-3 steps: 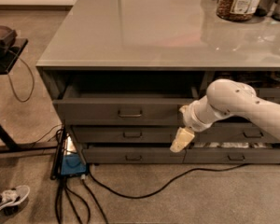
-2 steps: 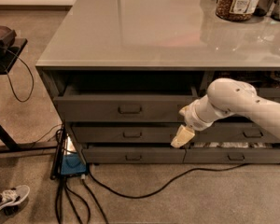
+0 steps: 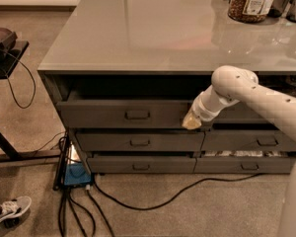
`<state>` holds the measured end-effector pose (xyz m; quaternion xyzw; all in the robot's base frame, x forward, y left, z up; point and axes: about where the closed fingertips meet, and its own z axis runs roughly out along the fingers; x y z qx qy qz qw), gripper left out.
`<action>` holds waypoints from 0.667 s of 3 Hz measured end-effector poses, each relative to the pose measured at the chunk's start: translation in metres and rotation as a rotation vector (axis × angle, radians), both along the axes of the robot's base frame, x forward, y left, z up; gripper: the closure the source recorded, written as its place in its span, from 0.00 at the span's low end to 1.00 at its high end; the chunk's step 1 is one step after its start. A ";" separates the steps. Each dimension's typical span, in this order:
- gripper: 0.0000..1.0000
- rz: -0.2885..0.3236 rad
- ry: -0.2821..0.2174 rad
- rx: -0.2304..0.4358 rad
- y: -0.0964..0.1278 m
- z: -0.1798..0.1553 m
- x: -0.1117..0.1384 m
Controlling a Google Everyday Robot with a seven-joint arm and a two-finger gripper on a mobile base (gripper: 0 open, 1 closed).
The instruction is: Close top drawer
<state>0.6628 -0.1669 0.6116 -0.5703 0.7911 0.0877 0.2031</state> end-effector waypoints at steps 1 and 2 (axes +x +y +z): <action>0.87 -0.001 0.000 -0.001 0.000 0.000 0.000; 1.00 -0.033 -0.075 0.006 0.002 0.007 0.007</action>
Offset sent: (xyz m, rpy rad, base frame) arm 0.0391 0.0044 0.0525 0.0354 -0.4461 -0.1954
